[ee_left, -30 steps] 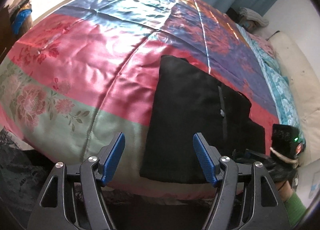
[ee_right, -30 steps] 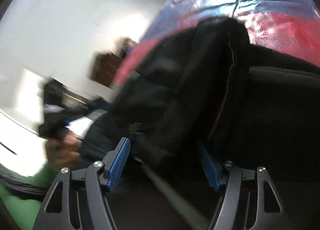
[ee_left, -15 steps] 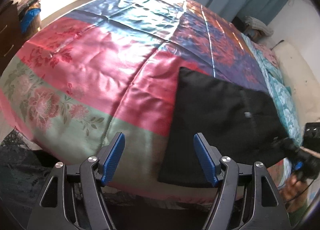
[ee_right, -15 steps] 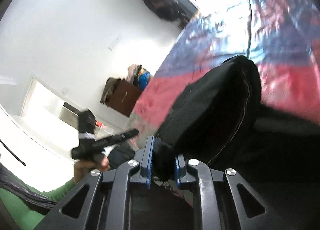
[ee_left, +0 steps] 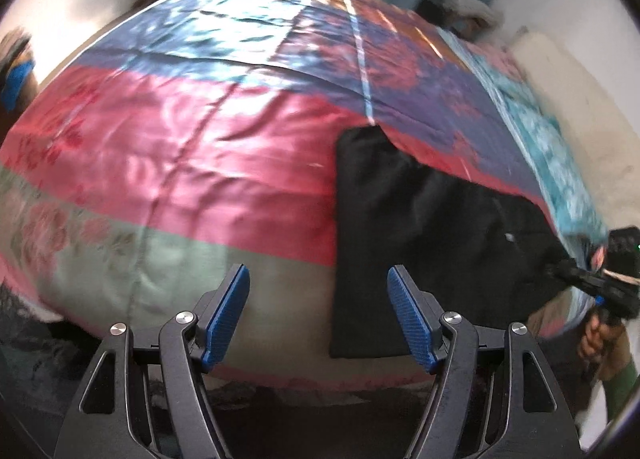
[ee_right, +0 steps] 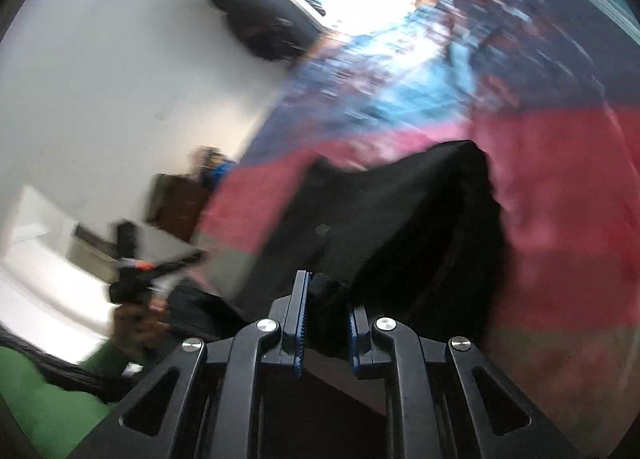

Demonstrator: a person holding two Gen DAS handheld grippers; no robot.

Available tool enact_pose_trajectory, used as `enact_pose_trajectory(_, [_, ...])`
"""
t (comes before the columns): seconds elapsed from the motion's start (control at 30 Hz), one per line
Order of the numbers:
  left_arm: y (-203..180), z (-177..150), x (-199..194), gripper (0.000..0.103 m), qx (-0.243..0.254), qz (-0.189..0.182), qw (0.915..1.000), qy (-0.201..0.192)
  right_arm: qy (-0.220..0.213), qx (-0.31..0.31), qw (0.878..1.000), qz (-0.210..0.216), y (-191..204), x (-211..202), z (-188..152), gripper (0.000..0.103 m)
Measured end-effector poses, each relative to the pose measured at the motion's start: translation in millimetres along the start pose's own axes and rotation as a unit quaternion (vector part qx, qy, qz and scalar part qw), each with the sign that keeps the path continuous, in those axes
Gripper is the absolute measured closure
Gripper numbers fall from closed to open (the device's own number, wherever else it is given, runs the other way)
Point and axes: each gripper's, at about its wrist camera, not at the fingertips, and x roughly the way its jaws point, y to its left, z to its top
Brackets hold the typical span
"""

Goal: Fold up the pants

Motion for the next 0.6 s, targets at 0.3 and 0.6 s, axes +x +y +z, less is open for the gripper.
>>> enact_pose_trajectory(0.3, [-60, -11, 31, 0.029, 0.126, 0.035, 0.9909, 0.032, 0.028, 0.016, 0.996, -0.077, -24, 24, -29, 0.085])
enact_pose_trajectory(0.6, [-76, -15, 41, 0.029, 0.144, 0.067, 0.9861, 0.050, 0.015, -0.075, 0.976, -0.201, 24, -6, -11, 0.041])
